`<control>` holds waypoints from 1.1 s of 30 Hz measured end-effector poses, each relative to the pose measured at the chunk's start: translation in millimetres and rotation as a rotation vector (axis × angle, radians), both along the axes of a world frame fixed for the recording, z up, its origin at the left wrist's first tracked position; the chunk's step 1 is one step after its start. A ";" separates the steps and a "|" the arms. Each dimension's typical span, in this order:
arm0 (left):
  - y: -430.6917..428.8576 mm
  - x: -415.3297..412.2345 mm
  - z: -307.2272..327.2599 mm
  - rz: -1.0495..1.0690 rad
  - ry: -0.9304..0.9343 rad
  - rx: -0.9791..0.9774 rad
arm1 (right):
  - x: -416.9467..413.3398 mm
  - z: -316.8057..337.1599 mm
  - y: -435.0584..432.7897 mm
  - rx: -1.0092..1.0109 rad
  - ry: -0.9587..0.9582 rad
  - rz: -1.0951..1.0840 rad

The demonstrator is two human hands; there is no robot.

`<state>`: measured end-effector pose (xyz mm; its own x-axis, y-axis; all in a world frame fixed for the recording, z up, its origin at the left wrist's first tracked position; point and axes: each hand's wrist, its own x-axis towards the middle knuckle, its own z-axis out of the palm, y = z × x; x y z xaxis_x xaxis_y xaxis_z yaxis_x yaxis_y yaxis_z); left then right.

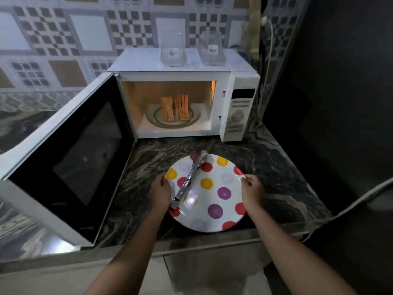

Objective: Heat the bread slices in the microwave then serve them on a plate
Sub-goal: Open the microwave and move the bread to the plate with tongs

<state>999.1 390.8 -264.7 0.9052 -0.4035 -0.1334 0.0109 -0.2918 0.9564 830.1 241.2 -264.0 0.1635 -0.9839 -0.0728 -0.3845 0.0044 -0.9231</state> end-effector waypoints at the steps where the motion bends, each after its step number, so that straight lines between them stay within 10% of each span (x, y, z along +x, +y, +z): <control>1: -4.4 8.2 -3.0 -0.010 -0.022 0.036 | 7.9 -3.4 -6.5 0.002 0.012 -0.008; 33: -63.8 28.8 -29.4 -0.012 -0.281 0.224 | 38.5 -3.7 -102.7 -0.229 0.456 0.141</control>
